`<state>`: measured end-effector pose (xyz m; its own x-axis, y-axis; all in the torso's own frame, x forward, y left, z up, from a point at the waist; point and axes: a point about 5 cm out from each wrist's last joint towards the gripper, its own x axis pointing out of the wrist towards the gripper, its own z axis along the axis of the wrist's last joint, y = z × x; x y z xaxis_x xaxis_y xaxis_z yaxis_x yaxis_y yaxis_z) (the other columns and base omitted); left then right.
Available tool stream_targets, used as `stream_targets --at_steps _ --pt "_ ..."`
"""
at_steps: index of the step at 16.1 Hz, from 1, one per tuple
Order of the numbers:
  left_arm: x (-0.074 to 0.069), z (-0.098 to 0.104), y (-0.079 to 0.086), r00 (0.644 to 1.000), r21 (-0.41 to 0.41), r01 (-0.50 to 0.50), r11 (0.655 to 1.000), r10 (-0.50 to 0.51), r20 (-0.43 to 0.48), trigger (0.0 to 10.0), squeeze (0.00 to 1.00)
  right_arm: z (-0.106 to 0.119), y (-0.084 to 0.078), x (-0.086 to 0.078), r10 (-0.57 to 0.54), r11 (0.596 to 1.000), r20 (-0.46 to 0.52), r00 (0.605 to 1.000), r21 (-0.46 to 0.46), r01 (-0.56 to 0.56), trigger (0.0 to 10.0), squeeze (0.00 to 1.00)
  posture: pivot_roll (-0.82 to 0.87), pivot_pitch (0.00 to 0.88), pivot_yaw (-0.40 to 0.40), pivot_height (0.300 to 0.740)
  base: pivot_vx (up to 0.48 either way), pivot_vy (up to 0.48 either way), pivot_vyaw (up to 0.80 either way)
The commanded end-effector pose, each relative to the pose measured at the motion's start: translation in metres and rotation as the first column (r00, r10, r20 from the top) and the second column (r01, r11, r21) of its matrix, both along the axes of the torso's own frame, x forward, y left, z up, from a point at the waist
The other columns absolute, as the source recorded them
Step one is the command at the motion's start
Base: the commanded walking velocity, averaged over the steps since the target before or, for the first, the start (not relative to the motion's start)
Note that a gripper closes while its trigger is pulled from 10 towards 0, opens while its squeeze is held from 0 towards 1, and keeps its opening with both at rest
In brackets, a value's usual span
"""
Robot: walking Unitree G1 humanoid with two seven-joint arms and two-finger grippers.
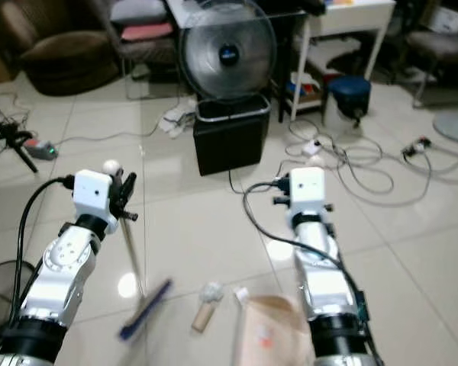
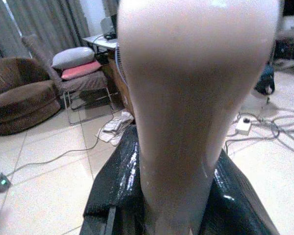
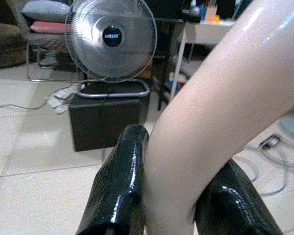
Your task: Sweep floor
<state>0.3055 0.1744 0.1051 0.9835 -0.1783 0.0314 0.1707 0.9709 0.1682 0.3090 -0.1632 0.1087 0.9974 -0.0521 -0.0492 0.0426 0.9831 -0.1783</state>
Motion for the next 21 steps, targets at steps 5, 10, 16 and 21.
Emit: stream_targets --at_steps 5,10,16,21 --pt "-0.002 0.007 0.018 0.998 0.034 -0.056 0.998 0.055 0.032 10.0 0.00 0.010 0.014 0.001 0.037 0.998 0.057 0.998 0.041 -0.039 10.0 0.00 0.02 0.028 0.053 0.740 0.291 0.000 0.00" --pt "-0.002 0.005 0.031 0.988 -0.002 -0.151 0.988 0.151 0.028 10.0 0.00 0.006 0.009 -0.001 0.001 0.998 0.054 0.999 0.065 -0.004 10.0 0.00 0.04 0.077 0.072 0.740 0.000 0.000 0.00" --pt "-0.003 0.009 0.027 0.989 -0.027 -0.128 0.991 0.130 0.073 10.0 0.00 0.007 -0.003 -0.002 -0.036 0.999 0.085 0.996 0.025 0.034 10.0 0.00 0.04 0.173 0.079 0.740 0.000 0.000 0.00" --pt "-0.004 0.002 0.017 0.995 -0.018 -0.061 0.998 0.062 0.080 10.0 0.00 0.002 -0.008 0.002 -0.051 0.998 0.133 0.990 0.032 0.048 10.0 0.00 0.08 0.245 0.088 0.740 0.000 0.000 0.00"
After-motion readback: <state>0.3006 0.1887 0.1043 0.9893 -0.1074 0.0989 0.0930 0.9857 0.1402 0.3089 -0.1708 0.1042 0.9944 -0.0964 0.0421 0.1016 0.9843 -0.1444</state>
